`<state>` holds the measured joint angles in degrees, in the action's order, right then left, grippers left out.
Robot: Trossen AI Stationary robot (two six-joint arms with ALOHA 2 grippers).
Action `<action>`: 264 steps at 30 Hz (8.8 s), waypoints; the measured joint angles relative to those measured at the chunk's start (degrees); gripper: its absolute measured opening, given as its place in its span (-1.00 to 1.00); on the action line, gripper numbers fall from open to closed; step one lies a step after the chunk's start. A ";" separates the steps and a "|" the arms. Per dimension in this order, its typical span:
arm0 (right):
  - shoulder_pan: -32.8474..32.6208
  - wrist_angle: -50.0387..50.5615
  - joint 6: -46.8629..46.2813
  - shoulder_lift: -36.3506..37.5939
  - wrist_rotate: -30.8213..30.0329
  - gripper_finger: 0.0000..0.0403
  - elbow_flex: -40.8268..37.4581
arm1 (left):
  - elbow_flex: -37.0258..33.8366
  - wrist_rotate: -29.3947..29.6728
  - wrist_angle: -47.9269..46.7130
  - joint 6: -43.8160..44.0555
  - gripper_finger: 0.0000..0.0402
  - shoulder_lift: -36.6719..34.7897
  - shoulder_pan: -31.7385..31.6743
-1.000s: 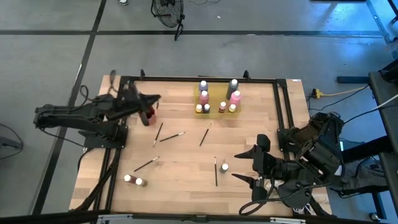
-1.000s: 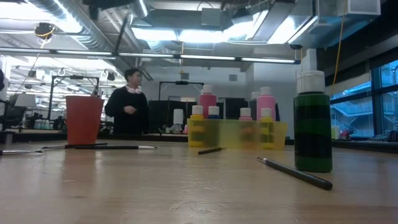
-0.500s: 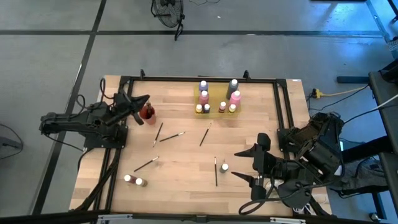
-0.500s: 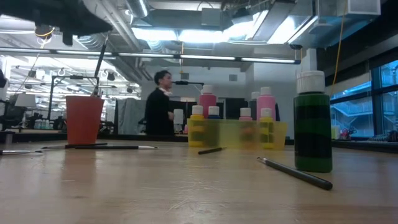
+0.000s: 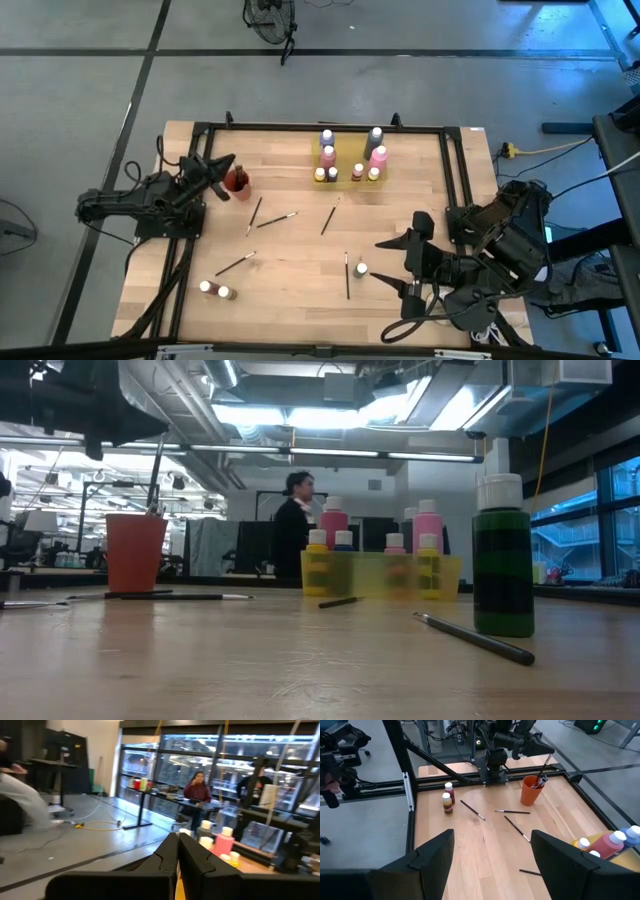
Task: Pick & Place Paint Supplies
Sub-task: Put the silver paint brush into the orange cup, then put the small yellow paint bottle into the yellow bin
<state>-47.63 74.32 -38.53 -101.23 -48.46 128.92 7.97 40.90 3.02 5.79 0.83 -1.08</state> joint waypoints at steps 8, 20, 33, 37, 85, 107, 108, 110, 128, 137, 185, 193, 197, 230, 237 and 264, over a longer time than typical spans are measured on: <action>-0.01 0.07 -0.02 0.00 0.02 0.33 0.00 | 0.00 2.58 -5.04 0.05 -0.99 -0.77 0.00; -0.01 0.43 0.00 0.00 0.06 0.33 0.00 | 0.00 3.10 -7.96 1.17 -0.98 -0.77 0.00; -0.01 0.20 0.18 0.00 0.06 0.33 0.00 | 0.00 5.74 -11.15 3.06 -0.81 -0.77 0.02; -0.01 -0.02 0.02 0.00 0.08 0.33 0.00 | 0.00 5.57 -12.20 4.82 -0.66 -0.77 0.00; 4.05 -1.53 8.24 0.00 -3.40 0.33 0.00 | 67.30 -30.74 -70.68 23.62 -0.33 59.85 31.22; 10.78 -3.71 13.95 -1.18 4.96 0.33 0.01 | 66.51 -36.31 -77.65 36.77 -0.38 77.44 44.64; 10.83 -3.87 13.93 -1.18 5.14 0.33 0.02 | 66.51 -35.94 -77.69 36.49 -0.38 77.59 45.10; 10.85 -3.96 13.95 -1.20 5.26 0.33 0.00 | 66.51 -34.73 -77.38 36.45 -0.38 77.67 45.84; 10.74 -5.09 13.45 -1.64 8.25 0.33 0.00 | 63.29 -39.26 -74.34 33.98 -0.04 76.05 48.06; 10.70 -4.25 13.45 -1.64 8.45 0.33 0.00 | 57.60 -38.30 -65.92 36.68 -0.04 76.08 49.81; 10.79 -1.70 14.03 -1.64 8.65 0.33 0.00 | 51.43 -37.91 -58.26 49.07 -0.03 76.23 50.25; 10.80 -1.70 14.08 -1.64 8.65 0.33 0.00 | 51.43 -37.53 -56.91 48.94 -0.04 76.65 50.45; 10.79 -1.70 14.08 -1.64 8.65 0.33 0.00 | 51.43 -37.95 -56.97 46.06 -0.03 77.89 51.14; 10.86 -1.25 14.02 -1.64 8.62 0.33 0.00 | 51.43 -42.49 -53.80 44.30 -0.03 90.39 51.34; 10.88 -1.25 14.13 -1.64 8.44 0.33 0.00 | 51.43 -41.87 -52.45 41.95 -0.04 90.39 51.36; 10.88 -1.49 14.03 -1.64 8.67 0.33 0.00 | 51.58 -37.44 -50.00 42.02 -0.30 94.17 51.34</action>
<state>-36.75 72.83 -24.50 -102.87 -39.79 128.92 59.55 3.46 -46.98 47.81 95.00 50.26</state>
